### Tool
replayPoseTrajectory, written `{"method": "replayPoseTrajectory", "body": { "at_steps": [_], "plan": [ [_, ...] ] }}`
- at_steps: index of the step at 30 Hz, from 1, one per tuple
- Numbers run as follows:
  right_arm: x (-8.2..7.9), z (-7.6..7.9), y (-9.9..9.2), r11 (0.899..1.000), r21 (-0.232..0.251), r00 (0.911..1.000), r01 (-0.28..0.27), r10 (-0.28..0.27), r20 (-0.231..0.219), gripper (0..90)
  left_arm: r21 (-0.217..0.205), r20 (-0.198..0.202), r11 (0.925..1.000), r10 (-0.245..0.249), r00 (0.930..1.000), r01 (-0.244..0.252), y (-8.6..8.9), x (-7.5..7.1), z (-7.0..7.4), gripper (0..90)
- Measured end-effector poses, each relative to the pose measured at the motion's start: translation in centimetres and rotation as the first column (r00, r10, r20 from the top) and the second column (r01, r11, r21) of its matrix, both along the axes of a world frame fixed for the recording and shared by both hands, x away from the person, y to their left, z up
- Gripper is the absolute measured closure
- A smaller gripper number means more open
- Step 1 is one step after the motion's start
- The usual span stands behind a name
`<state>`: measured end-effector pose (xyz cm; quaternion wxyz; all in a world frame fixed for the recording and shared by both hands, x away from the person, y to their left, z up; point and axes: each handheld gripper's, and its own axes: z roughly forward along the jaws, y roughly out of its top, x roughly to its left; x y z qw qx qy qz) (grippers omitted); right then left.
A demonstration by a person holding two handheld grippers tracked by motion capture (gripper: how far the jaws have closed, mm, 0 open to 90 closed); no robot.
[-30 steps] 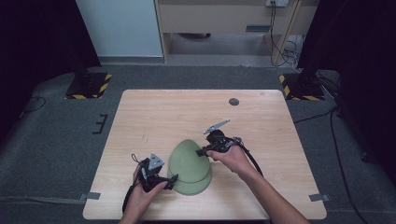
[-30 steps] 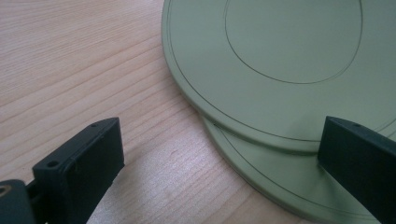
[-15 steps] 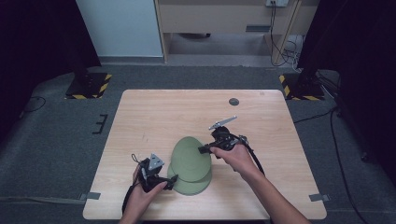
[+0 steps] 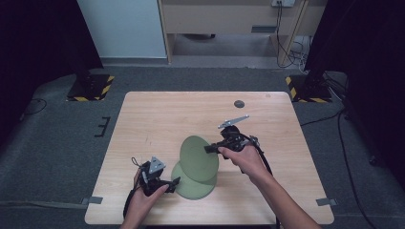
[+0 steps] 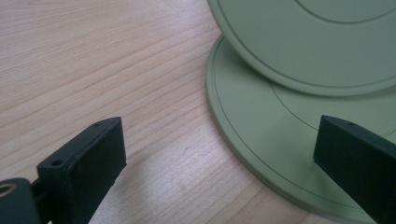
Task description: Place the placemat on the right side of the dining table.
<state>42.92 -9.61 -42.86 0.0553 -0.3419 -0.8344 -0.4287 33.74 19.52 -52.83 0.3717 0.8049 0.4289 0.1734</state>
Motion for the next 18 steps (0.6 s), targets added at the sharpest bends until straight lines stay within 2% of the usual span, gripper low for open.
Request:
{"method": "replayPoseTrajectory", "body": {
  "at_steps": [5, 12, 18],
  "plan": [
    [-0.1, 0.8, -0.2, 1.000, 0.018, 0.9998, 0.011, -0.012, 0.016, 85.6, 0.001, 0.010, 0.9998, 0.021, 0.9997, -0.021, 0.6, 0.0, 0.2, 1.9],
    [0.4, 1.6, -1.4, 0.998, 0.033, 0.9980, 0.054, -0.055, 0.032, 85.7, -0.005, 0.028, 0.9970, 0.077, 0.9966, -0.077, 2.2, 0.2, 0.5, 2.0],
    [1.1, 2.4, -2.9, 0.991, 0.056, 0.9915, 0.121, -0.123, 0.042, 85.7, 0.014, 0.028, 0.9908, 0.134, 0.9906, -0.135, 3.6, 0.5, 0.5, 2.0]
  ]
}}
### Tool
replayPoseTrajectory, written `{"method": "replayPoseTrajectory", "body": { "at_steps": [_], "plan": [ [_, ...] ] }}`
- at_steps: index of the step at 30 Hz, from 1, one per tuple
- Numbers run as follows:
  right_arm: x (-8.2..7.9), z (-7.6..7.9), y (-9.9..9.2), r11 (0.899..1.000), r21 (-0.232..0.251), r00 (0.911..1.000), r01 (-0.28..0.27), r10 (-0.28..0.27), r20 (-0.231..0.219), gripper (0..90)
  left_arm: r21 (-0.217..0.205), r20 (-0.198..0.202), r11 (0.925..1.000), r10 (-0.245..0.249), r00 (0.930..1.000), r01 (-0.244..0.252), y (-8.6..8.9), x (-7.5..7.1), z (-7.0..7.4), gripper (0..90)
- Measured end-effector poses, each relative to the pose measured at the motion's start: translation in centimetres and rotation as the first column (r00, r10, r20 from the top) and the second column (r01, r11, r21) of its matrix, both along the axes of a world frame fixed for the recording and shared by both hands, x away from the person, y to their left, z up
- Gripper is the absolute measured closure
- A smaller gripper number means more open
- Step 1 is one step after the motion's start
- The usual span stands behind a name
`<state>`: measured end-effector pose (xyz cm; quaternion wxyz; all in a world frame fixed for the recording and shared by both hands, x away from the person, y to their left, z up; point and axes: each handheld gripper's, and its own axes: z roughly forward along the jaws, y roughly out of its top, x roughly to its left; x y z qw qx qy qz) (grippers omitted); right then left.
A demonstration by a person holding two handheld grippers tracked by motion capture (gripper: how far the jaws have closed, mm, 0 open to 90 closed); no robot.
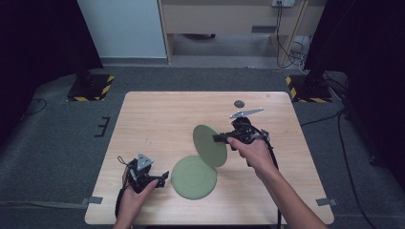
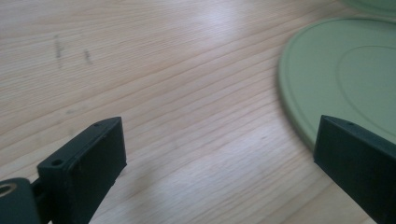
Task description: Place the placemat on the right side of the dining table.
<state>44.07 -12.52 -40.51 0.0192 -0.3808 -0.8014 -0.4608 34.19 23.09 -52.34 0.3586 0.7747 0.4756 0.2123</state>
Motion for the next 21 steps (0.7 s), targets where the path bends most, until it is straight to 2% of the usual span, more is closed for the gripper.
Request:
{"method": "replayPoseTrajectory", "body": {
  "at_steps": [4, 14, 21],
  "plan": [
    [0.8, 0.6, -1.0, 0.998, 0.007, 0.9981, 0.061, -0.061, 0.007, 85.7, 0.005, -0.003, 0.9988, 0.049, 0.9988, -0.049, 0.9, 0.1, 0.0, 2.0],
    [1.8, 1.1, -1.9, 0.992, 0.011, 0.9924, 0.123, -0.123, 0.009, 85.7, 0.014, -0.011, 0.9985, 0.054, 0.9985, -0.054, 0.9, 0.2, -0.2, 2.1],
    [2.5, 1.4, -2.0, 0.986, 0.001, 0.9856, 0.167, -0.167, 0.025, 85.7, 0.008, -0.021, 0.9958, 0.091, 0.9956, -0.091, 1.5, 0.4, -0.3, 1.9]
  ]
}}
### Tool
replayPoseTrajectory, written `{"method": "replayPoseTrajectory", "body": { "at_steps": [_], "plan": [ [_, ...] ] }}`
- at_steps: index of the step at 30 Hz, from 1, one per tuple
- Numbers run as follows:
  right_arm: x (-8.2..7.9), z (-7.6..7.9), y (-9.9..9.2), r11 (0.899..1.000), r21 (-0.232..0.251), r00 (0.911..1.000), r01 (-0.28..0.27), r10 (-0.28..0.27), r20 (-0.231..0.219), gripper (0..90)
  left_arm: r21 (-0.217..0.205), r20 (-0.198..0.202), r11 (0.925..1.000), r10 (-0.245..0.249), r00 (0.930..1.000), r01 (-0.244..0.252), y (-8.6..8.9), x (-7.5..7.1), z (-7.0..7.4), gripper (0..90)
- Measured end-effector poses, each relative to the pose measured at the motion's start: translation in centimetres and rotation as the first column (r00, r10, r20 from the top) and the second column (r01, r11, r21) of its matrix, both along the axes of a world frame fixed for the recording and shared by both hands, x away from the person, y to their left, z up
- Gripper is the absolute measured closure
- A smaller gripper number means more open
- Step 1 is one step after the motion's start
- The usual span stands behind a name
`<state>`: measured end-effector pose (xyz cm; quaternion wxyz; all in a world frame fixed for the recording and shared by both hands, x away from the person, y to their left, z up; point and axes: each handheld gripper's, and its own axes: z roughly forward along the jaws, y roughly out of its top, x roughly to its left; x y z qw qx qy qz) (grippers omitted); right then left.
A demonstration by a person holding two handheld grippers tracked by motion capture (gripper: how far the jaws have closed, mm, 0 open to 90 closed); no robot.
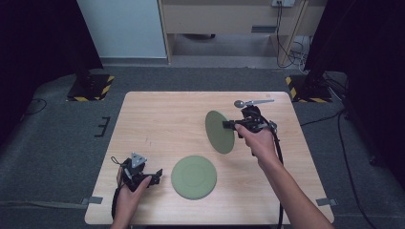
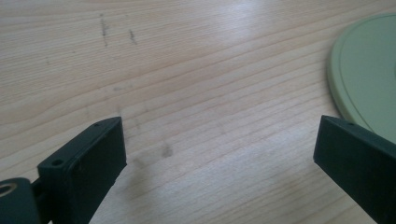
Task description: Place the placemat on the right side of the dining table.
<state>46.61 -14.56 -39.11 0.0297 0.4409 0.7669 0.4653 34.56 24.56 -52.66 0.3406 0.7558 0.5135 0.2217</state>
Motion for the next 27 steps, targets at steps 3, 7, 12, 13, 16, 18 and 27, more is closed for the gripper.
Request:
{"method": "replayPoseTrajectory", "body": {
  "at_steps": [3, 7, 12, 13, 16, 18, 27],
  "plan": [
    [0.3, 0.2, 0.0, 1.000, -0.004, 0.9998, 0.020, -0.020, 0.004, 85.7, 0.005, -0.011, 0.9999, 0.010, 0.9999, -0.010, 0.3, 0.1, -0.2, 1.9],
    [0.7, 0.2, 0.0, 0.999, -0.013, 0.9989, 0.047, -0.046, 0.006, 85.7, 0.017, -0.019, 0.9997, 0.020, 0.9996, -0.019, 0.4, 0.3, -0.3, 2.0],
    [1.4, 0.3, -0.1, 0.997, -0.027, 0.9969, 0.078, -0.078, 0.013, 85.7, 0.017, -0.021, 0.9995, 0.028, 0.9994, -0.027, 0.7, 0.3, -0.3, 2.0],
    [1.6, 0.4, -0.1, 0.995, -0.031, 0.9957, 0.092, -0.091, 0.015, 85.7, 0.018, -0.022, 0.9994, 0.029, 0.9993, -0.028, 0.7, 0.4, -0.3, 2.0],
    [1.9, 0.4, -0.2, 0.994, -0.035, 0.9946, 0.103, -0.102, 0.020, 85.7, 0.019, -0.023, 0.9994, 0.029, 0.9993, -0.028, 0.7, 0.4, -0.3, 2.0],
    [2.2, 0.5, -0.4, 0.993, -0.034, 0.9931, 0.116, -0.116, 0.019, 85.7, 0.019, -0.022, 0.9994, 0.031, 0.9993, -0.031, 0.8, 0.4, -0.3, 2.0],
    [2.9, 0.5, -1.4, 0.985, -0.042, 0.9859, 0.166, -0.165, 0.028, 85.7, 0.019, -0.024, 0.9994, 0.030, 0.9993, -0.029, 0.8, 0.4, -0.4, 2.0]
  ]
}}
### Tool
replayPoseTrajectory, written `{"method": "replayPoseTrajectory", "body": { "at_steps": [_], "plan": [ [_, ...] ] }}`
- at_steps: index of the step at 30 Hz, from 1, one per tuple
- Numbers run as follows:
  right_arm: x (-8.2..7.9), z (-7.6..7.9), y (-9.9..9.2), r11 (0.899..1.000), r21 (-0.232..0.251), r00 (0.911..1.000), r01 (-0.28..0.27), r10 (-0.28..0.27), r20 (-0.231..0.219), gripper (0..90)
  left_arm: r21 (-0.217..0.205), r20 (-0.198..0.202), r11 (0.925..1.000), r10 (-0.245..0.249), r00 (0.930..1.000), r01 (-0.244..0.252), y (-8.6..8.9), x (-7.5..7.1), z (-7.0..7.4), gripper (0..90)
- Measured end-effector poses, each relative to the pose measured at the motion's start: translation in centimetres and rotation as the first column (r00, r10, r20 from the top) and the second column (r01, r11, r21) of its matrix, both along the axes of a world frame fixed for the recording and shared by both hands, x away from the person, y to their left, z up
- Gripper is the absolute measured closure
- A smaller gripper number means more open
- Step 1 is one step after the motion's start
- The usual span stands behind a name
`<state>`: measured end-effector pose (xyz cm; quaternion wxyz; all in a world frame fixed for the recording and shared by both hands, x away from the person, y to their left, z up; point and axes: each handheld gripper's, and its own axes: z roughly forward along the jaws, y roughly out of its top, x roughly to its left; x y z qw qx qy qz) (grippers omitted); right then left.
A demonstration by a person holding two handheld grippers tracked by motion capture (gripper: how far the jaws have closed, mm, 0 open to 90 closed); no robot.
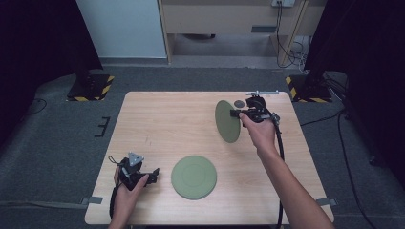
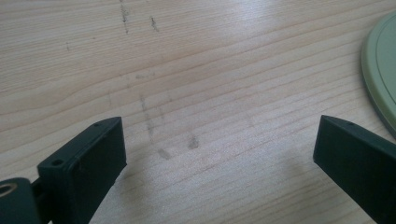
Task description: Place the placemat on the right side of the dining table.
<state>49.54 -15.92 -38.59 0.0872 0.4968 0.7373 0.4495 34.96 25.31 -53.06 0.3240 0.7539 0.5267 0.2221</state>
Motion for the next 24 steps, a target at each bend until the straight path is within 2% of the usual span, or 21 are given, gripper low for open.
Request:
{"method": "replayPoseTrajectory", "body": {
  "at_steps": [8, 12, 24],
  "plan": [
    [0.6, -0.2, -1.1, 0.999, -0.008, 0.9994, 0.035, -0.035, 0.003, 85.7, 0.004, -0.004, 1.0000, -0.005, 1.0000, 0.005, -0.1, 0.0, -0.1, 2.0],
    [0.9, -0.4, -1.9, 0.997, -0.005, 0.9975, 0.071, -0.071, 0.000, 85.7, -0.005, -0.006, 1.0000, -0.006, 1.0000, 0.006, 0.0, 0.0, -0.1, 2.1],
    [1.0, -1.5, -3.5, 0.993, 0.010, 0.9934, 0.114, -0.114, -0.014, 85.7, 0.002, -0.008, 0.9999, -0.011, 0.9999, 0.011, -0.1, 0.0, -0.2, 2.1]
  ]
}}
